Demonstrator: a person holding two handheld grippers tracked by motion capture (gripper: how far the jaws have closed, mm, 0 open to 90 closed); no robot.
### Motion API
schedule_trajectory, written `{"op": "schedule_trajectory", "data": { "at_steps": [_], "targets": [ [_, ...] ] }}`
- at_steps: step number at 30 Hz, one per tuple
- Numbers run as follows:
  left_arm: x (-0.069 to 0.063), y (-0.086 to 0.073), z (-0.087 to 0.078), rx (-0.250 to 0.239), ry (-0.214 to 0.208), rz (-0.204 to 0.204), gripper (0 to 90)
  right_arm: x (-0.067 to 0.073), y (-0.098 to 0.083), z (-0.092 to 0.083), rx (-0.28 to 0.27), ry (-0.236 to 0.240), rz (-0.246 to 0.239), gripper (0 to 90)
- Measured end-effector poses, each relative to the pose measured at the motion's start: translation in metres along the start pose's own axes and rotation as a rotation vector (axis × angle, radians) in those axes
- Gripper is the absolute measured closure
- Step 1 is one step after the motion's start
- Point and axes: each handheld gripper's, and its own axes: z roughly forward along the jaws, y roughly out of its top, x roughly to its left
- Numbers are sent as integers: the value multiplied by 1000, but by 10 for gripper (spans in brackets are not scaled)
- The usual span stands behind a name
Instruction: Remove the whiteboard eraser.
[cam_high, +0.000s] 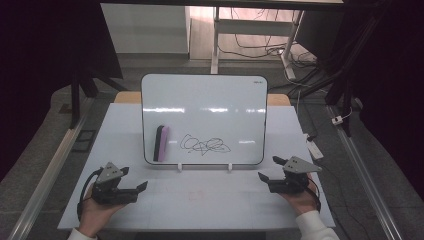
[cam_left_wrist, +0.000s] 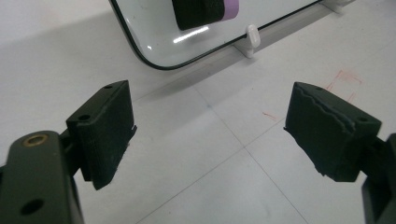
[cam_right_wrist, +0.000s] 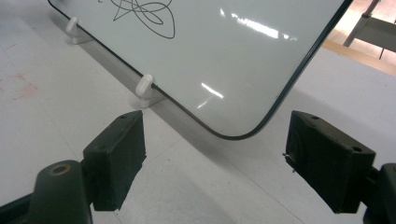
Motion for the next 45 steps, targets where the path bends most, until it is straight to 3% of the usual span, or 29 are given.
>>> {"op": "schedule_trajectory", "data": {
  "at_steps": [19,31,39,45],
  "targets": [
    [1,12,-7,-15,23,-26,182,5,0,4,-2,-5,-6,210],
    [-5,61,0,-62,42,-10,222,8,1,6,2,-5,-19,212],
    [-5,98,20,-72,56,-2,260,8,0,6,4,-9,-20,214],
    [-5,113,40,-48,66,-9,323,9,-1,7,6,-9,-21,214]
  ]
}}
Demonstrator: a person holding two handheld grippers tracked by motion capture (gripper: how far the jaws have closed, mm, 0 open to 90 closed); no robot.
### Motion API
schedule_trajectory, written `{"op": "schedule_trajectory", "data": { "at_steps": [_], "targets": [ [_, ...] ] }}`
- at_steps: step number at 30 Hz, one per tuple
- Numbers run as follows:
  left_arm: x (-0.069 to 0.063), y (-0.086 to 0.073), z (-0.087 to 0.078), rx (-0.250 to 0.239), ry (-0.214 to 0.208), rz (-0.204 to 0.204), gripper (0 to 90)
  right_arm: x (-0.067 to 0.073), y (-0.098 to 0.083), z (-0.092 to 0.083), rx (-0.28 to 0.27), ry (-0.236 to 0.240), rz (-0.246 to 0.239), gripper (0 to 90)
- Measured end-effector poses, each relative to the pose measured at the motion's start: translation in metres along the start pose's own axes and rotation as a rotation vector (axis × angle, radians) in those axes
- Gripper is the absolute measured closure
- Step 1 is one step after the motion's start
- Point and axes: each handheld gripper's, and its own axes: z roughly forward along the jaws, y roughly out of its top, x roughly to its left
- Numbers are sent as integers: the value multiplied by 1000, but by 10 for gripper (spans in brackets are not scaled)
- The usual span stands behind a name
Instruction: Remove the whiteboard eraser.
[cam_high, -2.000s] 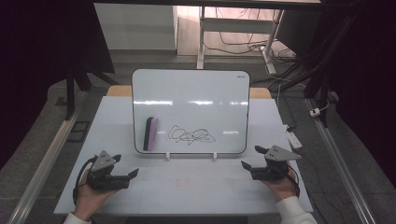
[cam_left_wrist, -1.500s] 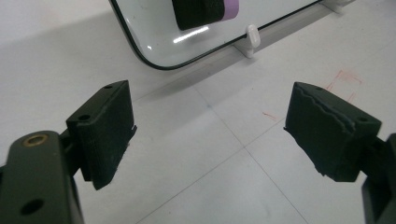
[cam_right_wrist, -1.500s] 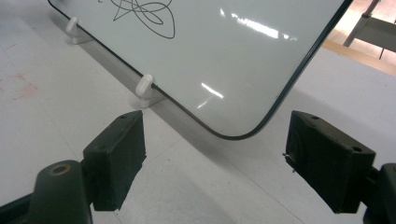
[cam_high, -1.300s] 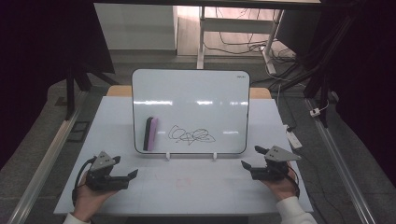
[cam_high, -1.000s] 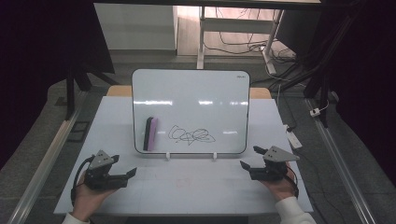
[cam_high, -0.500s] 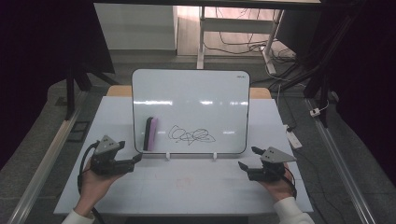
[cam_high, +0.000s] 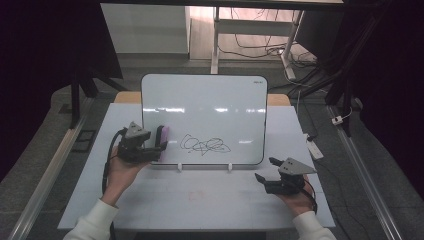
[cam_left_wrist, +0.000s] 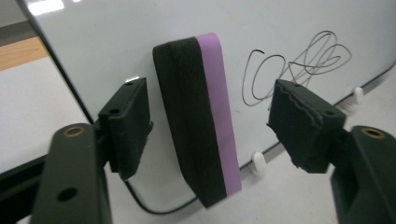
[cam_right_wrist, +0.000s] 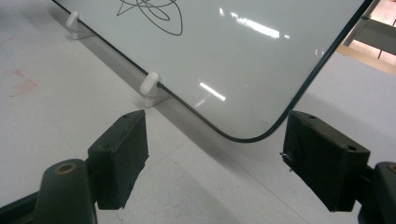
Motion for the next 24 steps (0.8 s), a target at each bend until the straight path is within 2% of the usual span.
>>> {"op": "schedule_trajectory", "data": {
  "at_steps": [7,8,11,12,13,20,24],
  "targets": [
    [0,9,15,3,36,-10,398,1,0,1,3,-3,-1,215],
    [1,9,17,3,43,-14,436,1,-1,1,4,-4,-3,215],
    [2,10,21,6,62,-25,475,2,-1,2,5,-5,-4,215],
    [2,10,22,10,58,-27,499,2,-1,2,5,-6,-4,215],
    [2,10,23,12,52,-33,536,2,-1,2,6,-7,-4,215],
    [1,12,22,19,59,-62,584,3,-1,3,5,-9,-8,215],
    [-1,12,19,24,76,-57,598,3,0,2,1,-9,-11,216]
  ]
}}
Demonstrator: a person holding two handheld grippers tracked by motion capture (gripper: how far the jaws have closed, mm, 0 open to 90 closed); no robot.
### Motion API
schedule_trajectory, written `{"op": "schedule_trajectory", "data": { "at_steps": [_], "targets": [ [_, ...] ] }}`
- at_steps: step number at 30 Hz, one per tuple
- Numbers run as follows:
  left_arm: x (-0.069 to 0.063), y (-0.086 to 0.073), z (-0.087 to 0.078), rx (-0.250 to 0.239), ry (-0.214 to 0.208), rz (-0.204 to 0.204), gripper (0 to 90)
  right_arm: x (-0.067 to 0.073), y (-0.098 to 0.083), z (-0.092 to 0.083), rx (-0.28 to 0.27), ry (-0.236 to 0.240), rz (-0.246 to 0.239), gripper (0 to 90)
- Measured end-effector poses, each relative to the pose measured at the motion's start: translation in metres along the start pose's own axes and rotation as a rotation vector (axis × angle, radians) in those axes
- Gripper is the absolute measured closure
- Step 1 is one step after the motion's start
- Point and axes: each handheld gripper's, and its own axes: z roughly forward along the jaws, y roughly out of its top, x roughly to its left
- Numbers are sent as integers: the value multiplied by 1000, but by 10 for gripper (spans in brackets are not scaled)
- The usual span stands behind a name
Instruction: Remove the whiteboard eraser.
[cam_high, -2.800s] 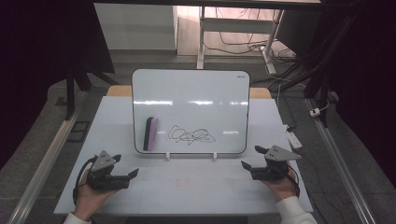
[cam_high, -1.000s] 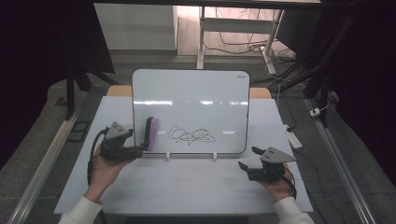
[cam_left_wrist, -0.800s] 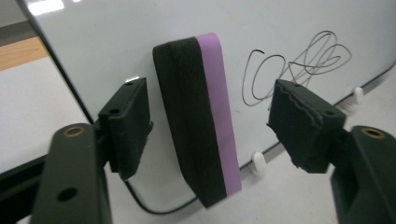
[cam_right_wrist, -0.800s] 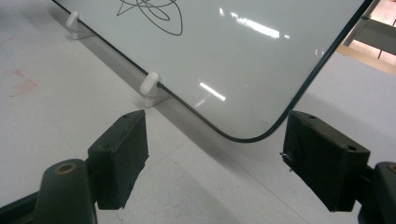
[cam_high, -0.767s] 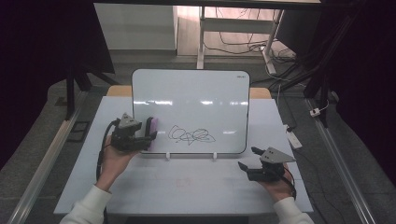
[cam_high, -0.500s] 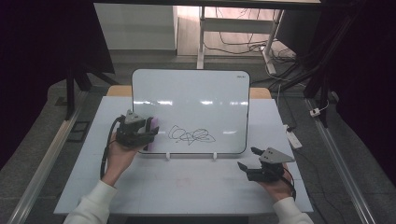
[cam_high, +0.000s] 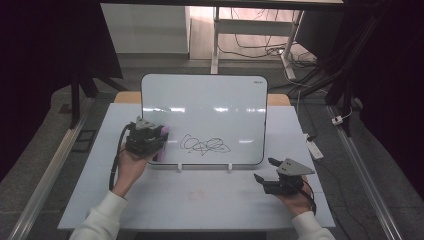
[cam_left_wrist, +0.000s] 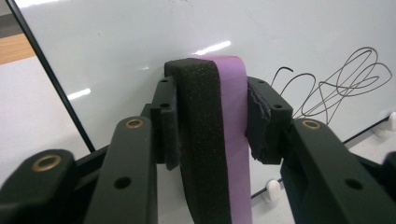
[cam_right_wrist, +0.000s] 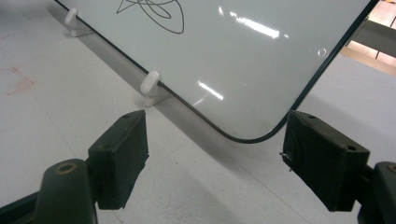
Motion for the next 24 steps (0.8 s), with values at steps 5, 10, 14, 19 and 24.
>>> {"op": "schedule_trajectory", "data": {
  "at_steps": [5,10,14,19,24],
  "targets": [
    [-1,1,-13,-27,-19,2,606,1,0,-1,-7,0,2,217],
    [-6,1,-25,-62,-78,9,607,3,1,0,-21,13,15,220],
    [-11,-5,-34,-81,-128,32,607,7,2,-1,-55,15,17,222],
    [-19,-7,-36,-97,-189,47,607,10,4,0,-68,31,27,225],
    [-31,-8,-31,-102,-252,66,606,14,7,1,-68,44,41,232]
  ]
}}
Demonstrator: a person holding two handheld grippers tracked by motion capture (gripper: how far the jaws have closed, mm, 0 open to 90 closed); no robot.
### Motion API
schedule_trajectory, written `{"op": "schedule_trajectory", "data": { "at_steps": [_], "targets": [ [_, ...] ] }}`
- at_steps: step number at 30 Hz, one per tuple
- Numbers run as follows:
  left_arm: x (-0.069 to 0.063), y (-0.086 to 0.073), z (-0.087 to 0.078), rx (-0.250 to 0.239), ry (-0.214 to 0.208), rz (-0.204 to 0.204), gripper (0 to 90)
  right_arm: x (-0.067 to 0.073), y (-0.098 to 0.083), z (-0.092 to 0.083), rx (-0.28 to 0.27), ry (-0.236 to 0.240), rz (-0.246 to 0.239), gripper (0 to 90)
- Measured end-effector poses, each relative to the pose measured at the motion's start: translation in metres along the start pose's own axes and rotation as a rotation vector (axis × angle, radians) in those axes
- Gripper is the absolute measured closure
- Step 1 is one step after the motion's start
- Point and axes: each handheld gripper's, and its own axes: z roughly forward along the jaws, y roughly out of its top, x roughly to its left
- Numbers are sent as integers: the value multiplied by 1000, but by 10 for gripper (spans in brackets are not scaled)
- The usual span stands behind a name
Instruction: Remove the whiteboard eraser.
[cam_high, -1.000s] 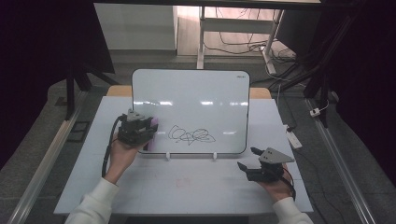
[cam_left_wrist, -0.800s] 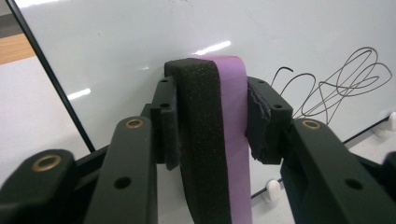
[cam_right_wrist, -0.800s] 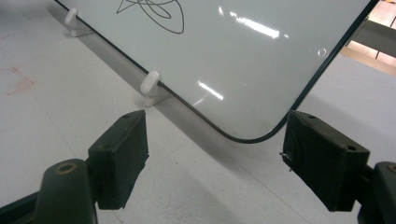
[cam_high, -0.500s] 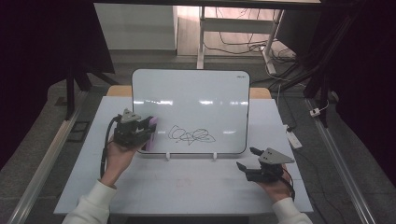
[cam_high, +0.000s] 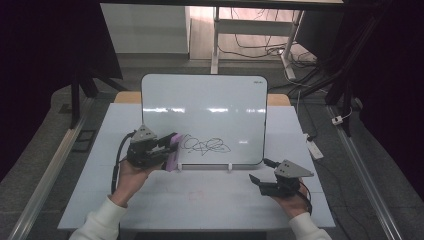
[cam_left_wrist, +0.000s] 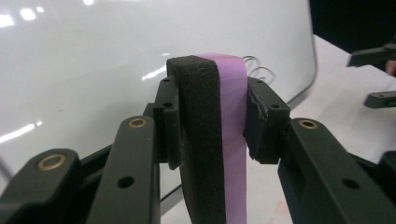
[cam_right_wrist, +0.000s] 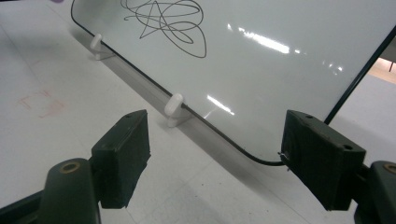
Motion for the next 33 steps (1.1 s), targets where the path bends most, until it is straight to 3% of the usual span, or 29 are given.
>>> {"op": "schedule_trajectory", "data": {
  "at_steps": [4,13,19,25,33],
  "targets": [
    [-7,0,5,-16,-46,-5,606,3,3,1,-8,3,13,233],
    [-22,2,19,-43,-95,10,606,24,15,8,-32,36,55,235],
    [-32,2,26,-39,-114,32,606,40,21,16,-24,75,60,233],
    [-40,2,34,-32,-128,44,606,48,24,23,-24,94,55,233],
    [-48,2,42,-34,-144,64,606,56,27,30,-28,131,93,223]
  ]
}}
